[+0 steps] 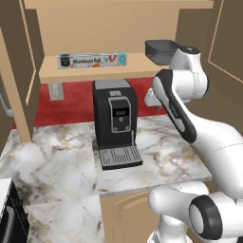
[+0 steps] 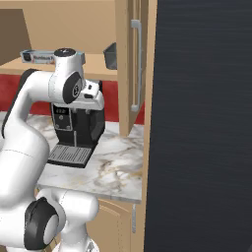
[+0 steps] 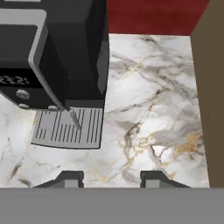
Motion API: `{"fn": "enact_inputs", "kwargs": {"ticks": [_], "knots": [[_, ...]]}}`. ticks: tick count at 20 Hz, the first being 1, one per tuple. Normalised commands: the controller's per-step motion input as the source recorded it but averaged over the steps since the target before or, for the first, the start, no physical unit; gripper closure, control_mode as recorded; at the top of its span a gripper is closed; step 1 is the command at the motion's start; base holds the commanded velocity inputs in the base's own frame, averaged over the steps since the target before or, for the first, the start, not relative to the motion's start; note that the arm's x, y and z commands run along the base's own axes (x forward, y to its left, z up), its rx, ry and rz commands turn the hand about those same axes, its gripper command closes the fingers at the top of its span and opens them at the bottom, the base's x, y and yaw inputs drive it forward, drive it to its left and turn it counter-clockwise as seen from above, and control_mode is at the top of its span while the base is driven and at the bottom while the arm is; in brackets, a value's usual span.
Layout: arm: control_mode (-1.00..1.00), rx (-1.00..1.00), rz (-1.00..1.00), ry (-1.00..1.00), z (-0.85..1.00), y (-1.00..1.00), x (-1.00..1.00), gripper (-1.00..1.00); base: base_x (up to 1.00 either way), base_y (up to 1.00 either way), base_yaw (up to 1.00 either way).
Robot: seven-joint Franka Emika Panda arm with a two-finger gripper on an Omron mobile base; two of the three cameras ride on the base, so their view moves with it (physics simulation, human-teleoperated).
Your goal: Retrieve the tupperware and aluminum foil from the cabinet and place them on the dining counter near the plate with lime and squash to prepare for storing leftovers.
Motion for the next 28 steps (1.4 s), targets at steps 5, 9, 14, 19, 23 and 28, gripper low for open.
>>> {"fn": "enact_inputs", "kwargs": {"ticks": [5, 9, 14, 19, 23, 28], "knots": [[-1.0, 0.05, -0.01, -0.1, 0.02, -0.18, -0.08, -1.0, 0.0, 0.0, 0.0], [-1.0, 0.22, -0.09, -0.22, 0.35, -0.15, -0.1, -1.0, 0.0, 0.0, 0.0], [-1.0, 0.08, -0.22, -0.25, 0.61, 0.08, -0.06, -1.0, 0.0, 0.0, 0.0], [-1.0, -0.05, -0.3, -0.17, 0.78, 0.28, -0.06, -1.0, 0.0, 0.0, 0.0], [-1.0, -0.08, -0.28, -0.12, 0.76, 0.03, 0.0, -1.0, 0.0, 0.0, 0.0], [-1.0, -0.01, -0.21, -0.08, 0.4, -0.02, 0.0, -1.0, 0.0, 0.0, 0.0]]}}
